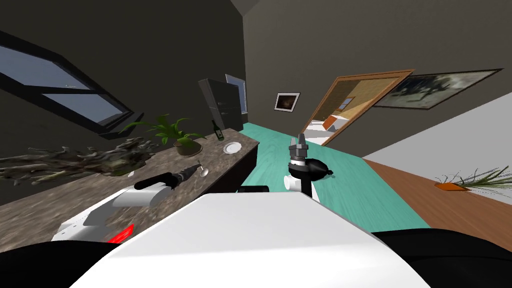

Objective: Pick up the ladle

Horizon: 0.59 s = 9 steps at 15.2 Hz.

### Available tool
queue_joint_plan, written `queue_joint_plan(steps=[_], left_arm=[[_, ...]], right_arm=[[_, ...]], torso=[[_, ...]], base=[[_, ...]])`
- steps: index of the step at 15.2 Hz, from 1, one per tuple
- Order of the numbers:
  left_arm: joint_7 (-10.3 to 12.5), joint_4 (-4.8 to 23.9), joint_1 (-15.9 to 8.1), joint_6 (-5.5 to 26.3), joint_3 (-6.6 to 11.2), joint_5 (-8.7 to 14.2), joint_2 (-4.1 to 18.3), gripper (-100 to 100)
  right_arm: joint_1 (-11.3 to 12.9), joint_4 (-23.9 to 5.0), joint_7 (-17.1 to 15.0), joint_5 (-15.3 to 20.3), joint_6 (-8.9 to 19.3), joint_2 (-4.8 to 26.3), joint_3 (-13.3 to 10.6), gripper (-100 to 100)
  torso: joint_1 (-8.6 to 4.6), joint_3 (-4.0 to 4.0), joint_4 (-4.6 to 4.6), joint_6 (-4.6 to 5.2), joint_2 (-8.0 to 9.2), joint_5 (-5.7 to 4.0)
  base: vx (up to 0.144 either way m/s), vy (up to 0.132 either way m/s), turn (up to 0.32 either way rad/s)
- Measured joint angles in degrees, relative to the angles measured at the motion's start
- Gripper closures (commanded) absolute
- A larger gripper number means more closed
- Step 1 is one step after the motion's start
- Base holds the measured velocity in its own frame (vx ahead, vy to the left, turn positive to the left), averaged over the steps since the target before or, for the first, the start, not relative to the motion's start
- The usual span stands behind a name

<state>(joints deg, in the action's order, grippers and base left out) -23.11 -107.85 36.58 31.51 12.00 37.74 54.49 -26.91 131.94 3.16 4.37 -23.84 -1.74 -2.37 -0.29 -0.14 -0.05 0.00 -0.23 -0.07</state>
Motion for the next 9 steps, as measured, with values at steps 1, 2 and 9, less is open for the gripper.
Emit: queue_joint_plan(steps=[1, 2, 9], left_arm=[[-0.4, 0.4, 0.3, 1.1, 0.24, 0.7, 0.9, -100], [-0.8, 0.9, 0.2, 2.3, 0.32, 1.4, 1.6, -100], [-3.9, 3.5, 1.9, 9.6, 1.61, 6.2, 6.9, -100]], right_arm=[[0.0, 0.0, 0.0, 0.0, 0.0, 0.0, 0.0, 0], [0.0, 0.0, 0.0, 0.0, 0.0, 0.0, 0.0, 0], [0.0, 0.0, 0.0, 0.0, 0.0, 0.0, 0.0, 0]], torso=[[0.02, 0.01, 0.0, 0.01, 0.0, 0.0], [0.04, 0.0, 0.0, 0.02, 0.0, 0.01], [-0.02, 0.0, 0.0, 0.01, -0.01, 0.0]], base=[[0.066, -0.037, -0.088], [0.082, -0.037, -0.131], [0.07, -0.045, -0.09]])
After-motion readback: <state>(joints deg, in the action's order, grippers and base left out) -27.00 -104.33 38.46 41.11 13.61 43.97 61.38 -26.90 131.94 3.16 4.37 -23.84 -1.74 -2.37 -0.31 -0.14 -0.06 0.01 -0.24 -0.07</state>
